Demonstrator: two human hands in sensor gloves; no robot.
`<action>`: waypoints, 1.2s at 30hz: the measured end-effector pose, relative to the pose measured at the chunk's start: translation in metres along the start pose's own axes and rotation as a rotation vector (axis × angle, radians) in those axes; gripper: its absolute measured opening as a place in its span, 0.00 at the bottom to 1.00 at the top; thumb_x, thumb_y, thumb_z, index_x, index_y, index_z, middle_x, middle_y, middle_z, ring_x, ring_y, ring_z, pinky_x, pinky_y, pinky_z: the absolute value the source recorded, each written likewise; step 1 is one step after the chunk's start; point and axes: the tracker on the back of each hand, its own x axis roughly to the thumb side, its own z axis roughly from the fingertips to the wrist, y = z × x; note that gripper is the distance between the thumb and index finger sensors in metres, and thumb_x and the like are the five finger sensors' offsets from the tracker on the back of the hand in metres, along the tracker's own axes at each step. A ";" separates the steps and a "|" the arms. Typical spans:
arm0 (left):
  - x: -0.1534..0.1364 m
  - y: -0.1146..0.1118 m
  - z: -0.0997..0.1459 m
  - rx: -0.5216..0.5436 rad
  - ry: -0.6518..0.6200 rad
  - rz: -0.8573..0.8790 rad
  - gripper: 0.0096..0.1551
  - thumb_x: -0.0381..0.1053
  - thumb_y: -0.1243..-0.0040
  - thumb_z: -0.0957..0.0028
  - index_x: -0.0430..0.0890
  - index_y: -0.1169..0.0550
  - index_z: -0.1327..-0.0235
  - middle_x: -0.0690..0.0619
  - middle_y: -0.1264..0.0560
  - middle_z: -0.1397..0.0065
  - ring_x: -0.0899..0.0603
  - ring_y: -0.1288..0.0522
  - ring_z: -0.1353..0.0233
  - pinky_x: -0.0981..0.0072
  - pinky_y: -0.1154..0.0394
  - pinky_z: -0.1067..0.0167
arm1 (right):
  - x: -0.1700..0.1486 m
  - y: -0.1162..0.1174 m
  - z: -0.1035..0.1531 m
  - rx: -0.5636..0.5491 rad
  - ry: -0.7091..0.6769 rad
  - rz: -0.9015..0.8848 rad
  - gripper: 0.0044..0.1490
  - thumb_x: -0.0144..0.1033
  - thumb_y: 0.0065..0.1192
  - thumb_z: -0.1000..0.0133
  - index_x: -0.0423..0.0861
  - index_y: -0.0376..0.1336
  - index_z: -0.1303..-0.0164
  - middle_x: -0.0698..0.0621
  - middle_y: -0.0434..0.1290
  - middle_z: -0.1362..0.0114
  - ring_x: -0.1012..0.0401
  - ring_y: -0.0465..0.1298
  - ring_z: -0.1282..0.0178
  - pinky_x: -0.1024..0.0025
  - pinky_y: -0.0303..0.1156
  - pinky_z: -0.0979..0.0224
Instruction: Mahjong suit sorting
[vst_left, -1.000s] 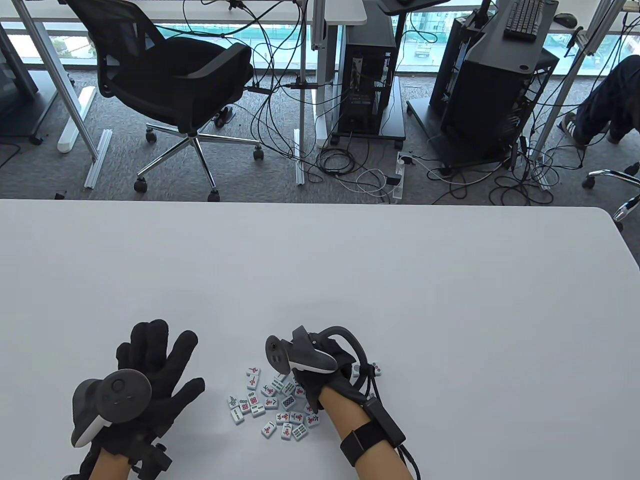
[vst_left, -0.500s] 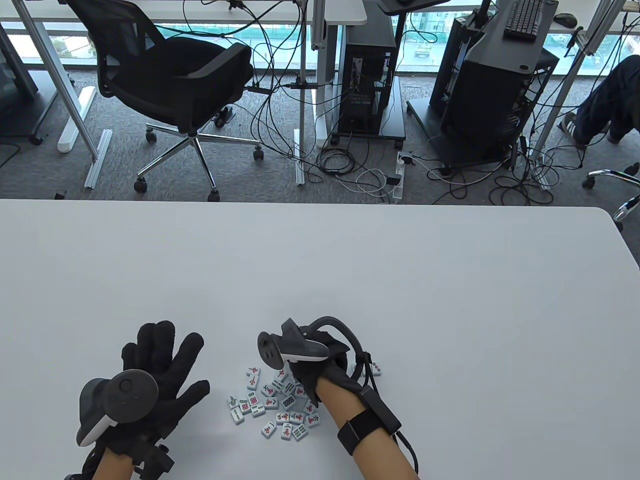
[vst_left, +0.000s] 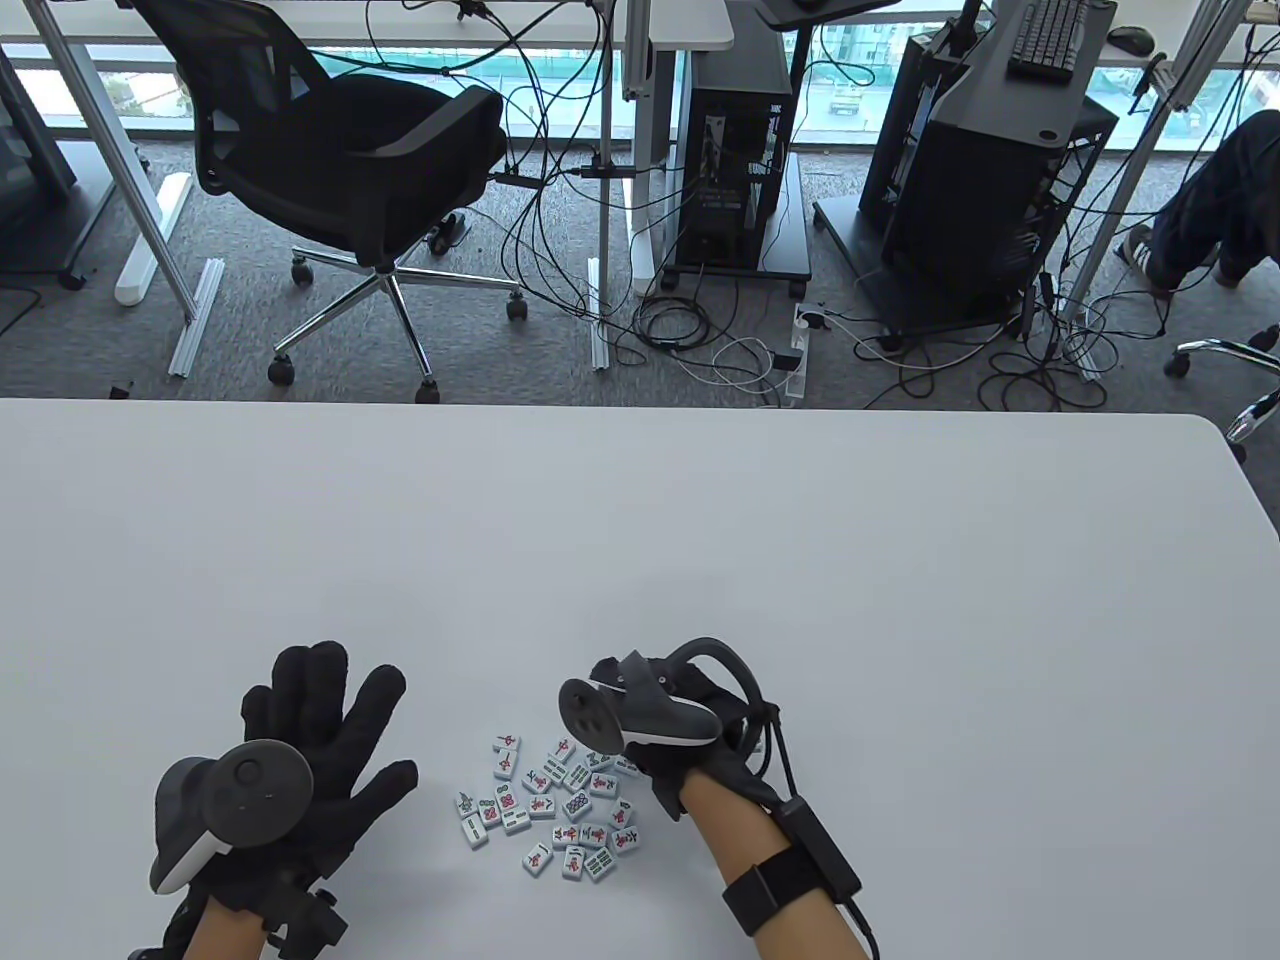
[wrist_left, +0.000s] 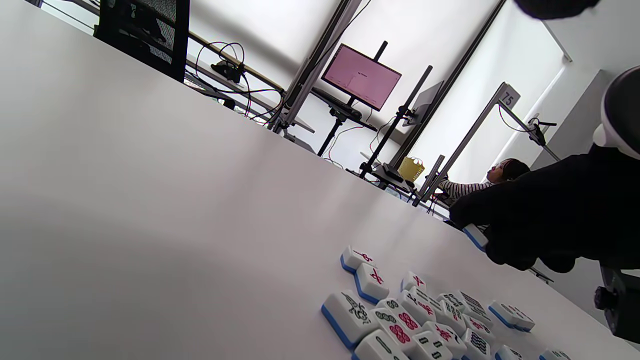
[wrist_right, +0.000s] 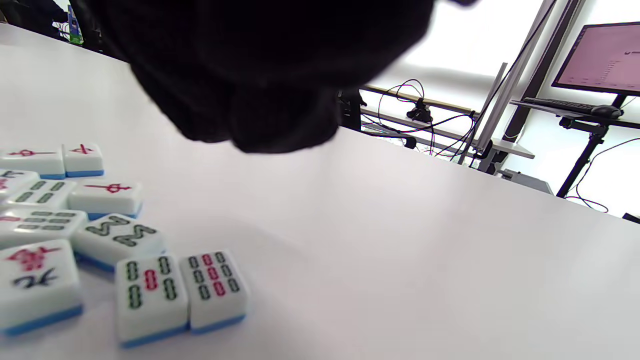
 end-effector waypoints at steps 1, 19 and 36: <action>0.000 0.000 0.000 0.000 -0.001 0.001 0.49 0.78 0.54 0.51 0.63 0.52 0.18 0.65 0.77 0.20 0.50 0.84 0.19 0.41 0.82 0.29 | -0.006 -0.002 0.012 0.005 0.009 0.001 0.37 0.41 0.72 0.51 0.40 0.66 0.34 0.50 0.81 0.61 0.64 0.76 0.78 0.76 0.75 0.74; -0.002 -0.003 -0.001 -0.019 0.015 -0.014 0.49 0.78 0.54 0.51 0.63 0.52 0.19 0.65 0.77 0.20 0.50 0.84 0.19 0.41 0.82 0.29 | -0.038 0.058 0.137 0.199 0.120 -0.057 0.37 0.41 0.72 0.51 0.38 0.65 0.33 0.50 0.81 0.60 0.64 0.77 0.77 0.76 0.76 0.73; -0.003 -0.002 -0.001 -0.018 0.021 -0.002 0.49 0.78 0.54 0.51 0.64 0.52 0.19 0.65 0.77 0.20 0.50 0.84 0.19 0.41 0.82 0.29 | -0.038 0.032 0.131 0.145 0.155 -0.104 0.38 0.44 0.71 0.50 0.40 0.65 0.32 0.49 0.81 0.57 0.62 0.78 0.75 0.73 0.76 0.70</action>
